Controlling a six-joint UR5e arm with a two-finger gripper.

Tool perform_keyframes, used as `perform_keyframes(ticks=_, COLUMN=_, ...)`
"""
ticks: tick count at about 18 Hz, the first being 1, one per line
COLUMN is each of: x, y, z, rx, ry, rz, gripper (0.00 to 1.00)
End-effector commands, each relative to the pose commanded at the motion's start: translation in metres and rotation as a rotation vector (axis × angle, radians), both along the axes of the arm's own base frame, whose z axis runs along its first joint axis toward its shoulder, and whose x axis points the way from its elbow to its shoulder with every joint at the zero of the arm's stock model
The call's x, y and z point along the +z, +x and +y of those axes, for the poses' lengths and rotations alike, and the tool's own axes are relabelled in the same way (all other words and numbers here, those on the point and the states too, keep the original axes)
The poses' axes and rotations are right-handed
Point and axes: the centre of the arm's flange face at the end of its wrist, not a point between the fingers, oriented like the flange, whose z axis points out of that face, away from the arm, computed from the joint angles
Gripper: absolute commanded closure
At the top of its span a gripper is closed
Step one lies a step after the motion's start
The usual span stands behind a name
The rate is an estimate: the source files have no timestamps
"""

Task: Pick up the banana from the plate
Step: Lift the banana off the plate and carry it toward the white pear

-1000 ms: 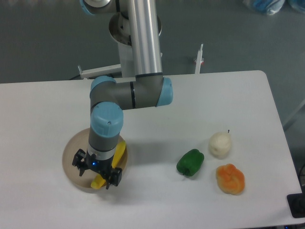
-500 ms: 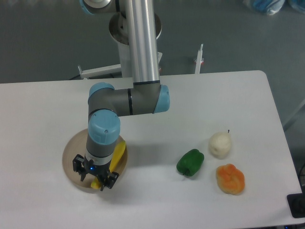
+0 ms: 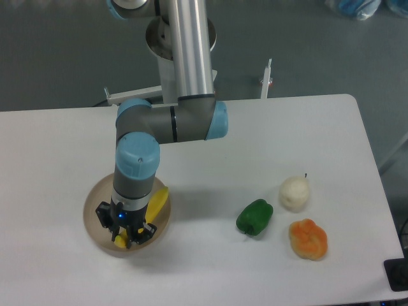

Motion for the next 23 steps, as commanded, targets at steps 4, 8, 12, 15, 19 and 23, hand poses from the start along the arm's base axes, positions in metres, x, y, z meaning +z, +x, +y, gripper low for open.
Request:
perform_keyframes(ticks=4, x=0.023, y=-0.037, z=-0.008, rx=0.000, ry=0.009, rz=0.024, gripper=1.00)
perform_keyframes(ticks=8, x=0.044, y=-0.070, z=-0.027, rx=-0.036, ry=-0.005, rz=0.083, gripper=1.00)
perform_keyframes(ticks=12, x=0.061, y=-0.110, z=-0.060, rx=-0.100, ry=-0.063, rz=0.112, gripper=1.00)
perform_keyframes(ticks=15, x=0.071, y=-0.161, z=-0.095, rx=-0.165, ry=-0.134, rz=0.187, gripper=1.00)
perform_keyframes(ticks=19, x=0.085, y=-0.218, z=-0.141, rx=-0.235, ry=-0.197, rz=0.236, gripper=1.00)
perform_keyframes(ticks=23, x=0.080, y=-0.252, z=-0.157, rx=-0.377, ry=-0.193, rz=0.282, gripper=1.00)
